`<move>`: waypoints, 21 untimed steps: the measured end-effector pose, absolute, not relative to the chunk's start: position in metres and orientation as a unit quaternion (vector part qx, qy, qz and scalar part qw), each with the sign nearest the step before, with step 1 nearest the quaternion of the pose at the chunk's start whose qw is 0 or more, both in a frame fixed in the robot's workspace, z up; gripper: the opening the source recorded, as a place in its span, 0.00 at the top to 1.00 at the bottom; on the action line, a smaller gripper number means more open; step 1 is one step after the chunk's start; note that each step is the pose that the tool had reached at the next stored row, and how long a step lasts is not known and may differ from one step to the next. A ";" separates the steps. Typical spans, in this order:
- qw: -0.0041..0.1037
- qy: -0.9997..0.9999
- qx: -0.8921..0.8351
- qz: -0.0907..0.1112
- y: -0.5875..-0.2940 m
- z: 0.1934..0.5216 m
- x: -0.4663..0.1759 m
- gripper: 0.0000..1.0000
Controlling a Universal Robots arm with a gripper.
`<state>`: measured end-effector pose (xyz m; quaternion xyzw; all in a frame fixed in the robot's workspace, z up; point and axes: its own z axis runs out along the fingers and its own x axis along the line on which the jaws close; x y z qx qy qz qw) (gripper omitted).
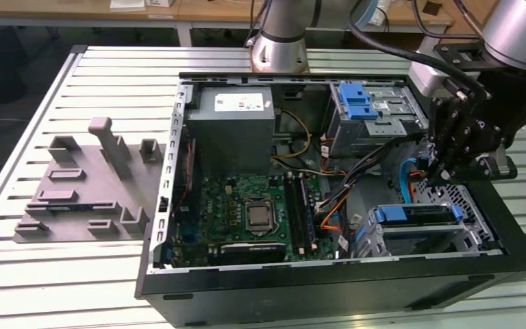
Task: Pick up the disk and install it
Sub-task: 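Insert the first disk wire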
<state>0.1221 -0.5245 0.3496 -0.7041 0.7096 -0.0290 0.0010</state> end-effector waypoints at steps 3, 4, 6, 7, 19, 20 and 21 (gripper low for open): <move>-0.001 0.710 -0.704 -0.027 -0.525 0.349 0.122 0.84; -0.002 0.710 -0.704 -0.026 -0.526 0.348 0.122 0.84; -0.004 0.710 -0.704 -0.024 -0.533 0.345 0.122 0.84; -0.005 0.710 -0.703 -0.023 -0.536 0.344 0.122 0.84; -0.008 0.731 -0.682 -0.020 -0.539 0.342 0.122 0.84; -0.008 0.731 -0.682 -0.020 -0.541 0.342 0.122 0.84; -0.008 0.731 -0.682 -0.020 -0.542 0.341 0.122 0.84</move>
